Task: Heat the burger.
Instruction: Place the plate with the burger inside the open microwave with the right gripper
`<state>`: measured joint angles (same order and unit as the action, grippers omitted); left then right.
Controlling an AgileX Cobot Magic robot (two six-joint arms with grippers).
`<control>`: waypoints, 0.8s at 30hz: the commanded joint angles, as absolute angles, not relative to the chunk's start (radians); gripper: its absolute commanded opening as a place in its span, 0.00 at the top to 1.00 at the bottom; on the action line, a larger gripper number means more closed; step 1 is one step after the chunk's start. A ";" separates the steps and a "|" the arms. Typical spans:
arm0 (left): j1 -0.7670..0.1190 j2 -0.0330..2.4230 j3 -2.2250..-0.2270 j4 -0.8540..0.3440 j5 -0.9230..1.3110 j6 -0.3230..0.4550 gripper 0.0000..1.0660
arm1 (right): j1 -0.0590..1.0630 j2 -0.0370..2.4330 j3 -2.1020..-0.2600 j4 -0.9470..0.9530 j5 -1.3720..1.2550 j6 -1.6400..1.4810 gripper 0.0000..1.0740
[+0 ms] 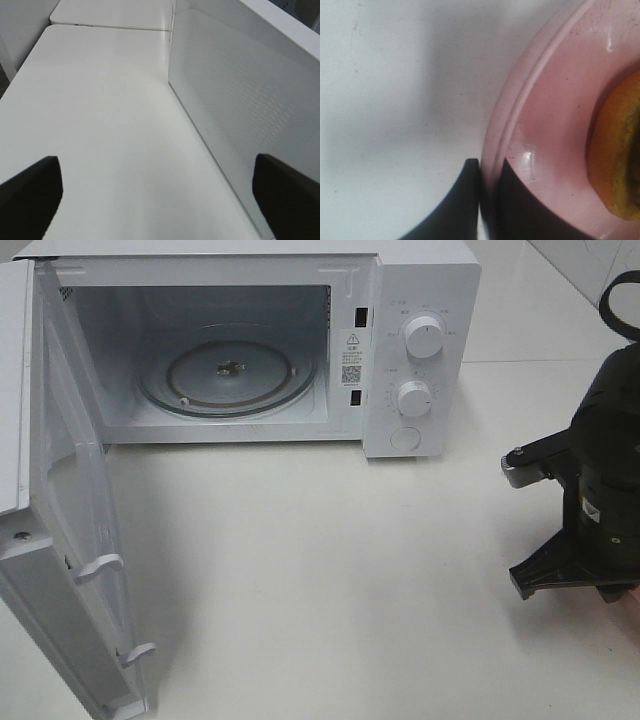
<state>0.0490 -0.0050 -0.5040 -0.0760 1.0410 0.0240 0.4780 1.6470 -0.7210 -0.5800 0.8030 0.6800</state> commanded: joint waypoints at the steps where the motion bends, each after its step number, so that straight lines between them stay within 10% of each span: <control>1: 0.047 -0.026 -0.504 -0.077 1.037 0.021 0.08 | 0.497 1.612 -0.720 -0.621 0.880 0.684 1.00; 24: 0.047 -0.026 -0.504 -0.077 1.037 0.022 0.08 | 0.727 1.444 -0.719 -0.606 1.048 0.681 1.00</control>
